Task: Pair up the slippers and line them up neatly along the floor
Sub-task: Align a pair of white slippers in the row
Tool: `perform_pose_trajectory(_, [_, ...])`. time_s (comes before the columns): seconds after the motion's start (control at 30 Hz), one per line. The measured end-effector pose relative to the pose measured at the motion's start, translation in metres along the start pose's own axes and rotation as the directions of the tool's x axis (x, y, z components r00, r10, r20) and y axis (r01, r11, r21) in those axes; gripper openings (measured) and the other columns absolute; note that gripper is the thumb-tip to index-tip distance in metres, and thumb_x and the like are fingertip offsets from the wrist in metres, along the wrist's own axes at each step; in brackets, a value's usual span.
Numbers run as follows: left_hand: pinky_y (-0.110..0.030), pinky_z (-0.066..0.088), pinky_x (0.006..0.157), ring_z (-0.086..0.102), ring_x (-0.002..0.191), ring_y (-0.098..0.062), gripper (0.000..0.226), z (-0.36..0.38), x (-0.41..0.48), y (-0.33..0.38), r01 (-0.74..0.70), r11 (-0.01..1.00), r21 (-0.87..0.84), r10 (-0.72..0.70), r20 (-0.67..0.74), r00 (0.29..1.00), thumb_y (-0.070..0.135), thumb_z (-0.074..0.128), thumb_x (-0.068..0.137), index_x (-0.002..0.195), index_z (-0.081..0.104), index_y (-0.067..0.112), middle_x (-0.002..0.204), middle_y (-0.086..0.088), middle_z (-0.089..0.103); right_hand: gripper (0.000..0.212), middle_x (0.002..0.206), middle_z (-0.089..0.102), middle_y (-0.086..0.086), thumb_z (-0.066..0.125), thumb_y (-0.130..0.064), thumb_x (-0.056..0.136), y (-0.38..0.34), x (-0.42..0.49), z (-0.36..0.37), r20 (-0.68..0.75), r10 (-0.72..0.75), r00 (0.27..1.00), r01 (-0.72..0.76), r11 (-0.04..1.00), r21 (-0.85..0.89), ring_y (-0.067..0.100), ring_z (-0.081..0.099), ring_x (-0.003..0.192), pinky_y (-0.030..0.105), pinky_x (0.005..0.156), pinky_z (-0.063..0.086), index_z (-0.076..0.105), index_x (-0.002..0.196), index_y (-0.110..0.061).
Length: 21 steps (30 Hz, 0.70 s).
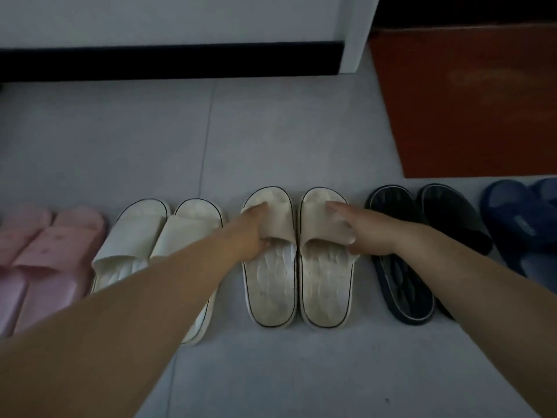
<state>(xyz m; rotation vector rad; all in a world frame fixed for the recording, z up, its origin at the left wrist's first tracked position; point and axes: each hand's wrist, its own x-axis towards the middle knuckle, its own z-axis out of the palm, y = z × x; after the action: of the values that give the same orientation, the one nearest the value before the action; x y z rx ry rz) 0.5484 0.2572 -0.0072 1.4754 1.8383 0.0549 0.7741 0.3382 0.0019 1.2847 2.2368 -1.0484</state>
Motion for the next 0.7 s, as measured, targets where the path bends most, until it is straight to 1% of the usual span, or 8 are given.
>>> perform_pose_trajectory(0.07, [-0.036, 0.023, 0.116, 0.026, 0.141, -0.024, 0.078, 0.005, -0.001, -0.003, 0.028, 1.000, 0.006, -0.028, 0.005, 1.000, 0.020, 0.060, 0.085, 0.147, 0.012, 0.019, 0.156, -0.006, 0.019, 0.100, 0.140, 0.039, 0.003, 0.070, -0.015, 0.075, 0.011, 0.000, 0.004, 0.001, -0.082, 0.997, 0.082, 0.997, 0.013, 0.011, 0.046, 0.103, 0.013, 0.072, 0.037, 0.002, 0.146, -0.034])
perform_pose_trajectory(0.1, [-0.040, 0.026, 0.115, 0.029, 0.140, -0.026, 0.079, 0.009, -0.002, -0.004, 0.051, 0.998, -0.030, -0.050, 0.010, 0.999, 0.019, 0.061, 0.085, 0.147, 0.013, 0.022, 0.155, -0.006, 0.021, 0.101, 0.138, 0.041, 0.003, 0.070, -0.016, 0.075, 0.016, -0.003, 0.006, -0.002, -0.104, 0.995, 0.104, 0.994, 0.033, 0.008, 0.043, 0.099, 0.014, 0.071, 0.036, 0.001, 0.146, -0.035])
perform_pose_trajectory(0.17, [-0.047, 0.036, 0.109, 0.037, 0.134, -0.031, 0.079, 0.017, -0.008, -0.005, 0.106, 0.986, -0.126, -0.104, 0.023, 0.994, 0.014, 0.061, 0.084, 0.146, 0.015, 0.029, 0.151, -0.007, 0.027, 0.100, 0.139, 0.041, 0.004, 0.070, -0.017, 0.075, 0.026, -0.006, 0.009, -0.013, -0.136, 0.991, 0.137, 0.988, 0.066, 0.008, 0.042, 0.100, 0.020, 0.079, 0.035, 0.002, 0.146, -0.036])
perform_pose_trajectory(0.27, [-0.048, 0.039, 0.106, 0.040, 0.132, -0.030, 0.076, 0.030, -0.019, -0.003, 0.149, 0.972, -0.184, -0.149, 0.018, 0.989, 0.009, 0.060, 0.085, 0.145, 0.018, 0.031, 0.149, -0.005, 0.031, 0.098, 0.136, 0.045, 0.004, 0.069, -0.015, 0.075, 0.028, -0.008, 0.013, -0.006, -0.195, 0.981, 0.195, 0.980, 0.029, 0.013, 0.047, 0.102, 0.023, 0.078, 0.035, 0.005, 0.146, -0.033])
perform_pose_trajectory(0.4, [-0.041, 0.027, 0.115, 0.028, 0.140, -0.025, 0.068, 0.032, -0.025, 0.007, 0.138, 0.982, -0.130, -0.141, -0.012, 0.990, 0.014, 0.056, 0.089, 0.145, 0.021, 0.025, 0.156, -0.004, 0.020, 0.099, 0.142, 0.041, 0.005, 0.071, -0.017, 0.075, 0.025, -0.006, 0.011, 0.006, -0.211, 0.977, 0.211, 0.977, -0.013, 0.024, 0.050, 0.116, 0.024, 0.080, 0.034, 0.005, 0.147, -0.032])
perform_pose_trajectory(0.5, [-0.037, 0.029, 0.114, 0.030, 0.139, -0.024, 0.066, 0.025, -0.022, 0.014, 0.141, 0.985, -0.099, -0.145, -0.040, 0.989, 0.008, 0.054, 0.089, 0.145, 0.024, 0.024, 0.156, -0.003, 0.020, 0.098, 0.143, 0.040, 0.007, 0.072, -0.019, 0.075, 0.027, -0.006, 0.010, 0.007, -0.200, 0.980, 0.199, 0.980, 0.023, 0.027, 0.049, 0.120, 0.025, 0.081, 0.034, 0.006, 0.147, -0.030])
perform_pose_trajectory(0.6, [-0.042, 0.034, 0.109, 0.042, 0.127, -0.025, 0.059, 0.019, -0.018, 0.029, 0.143, 0.985, -0.100, -0.149, -0.056, 0.987, -0.002, 0.049, 0.088, 0.138, 0.032, 0.024, 0.143, -0.009, 0.036, 0.095, 0.141, 0.042, 0.008, 0.073, -0.018, 0.074, 0.030, -0.005, 0.006, -0.007, -0.243, 0.970, 0.243, 0.970, 0.028, 0.029, 0.050, 0.118, 0.029, 0.084, 0.040, 0.011, 0.145, -0.023])
perform_pose_trajectory(0.7, [-0.039, 0.035, 0.109, 0.032, 0.135, -0.029, 0.067, 0.022, -0.020, 0.041, 0.230, 0.973, -0.002, -0.230, -0.040, 0.972, -0.003, 0.054, 0.085, 0.143, 0.025, 0.016, 0.153, -0.009, 0.021, 0.090, 0.144, 0.038, 0.009, 0.068, -0.015, 0.079, 0.027, -0.007, 0.009, -0.022, -0.239, 0.971, 0.239, 0.971, -0.026, 0.035, 0.051, 0.117, 0.039, 0.093, 0.045, 0.009, 0.146, -0.021])
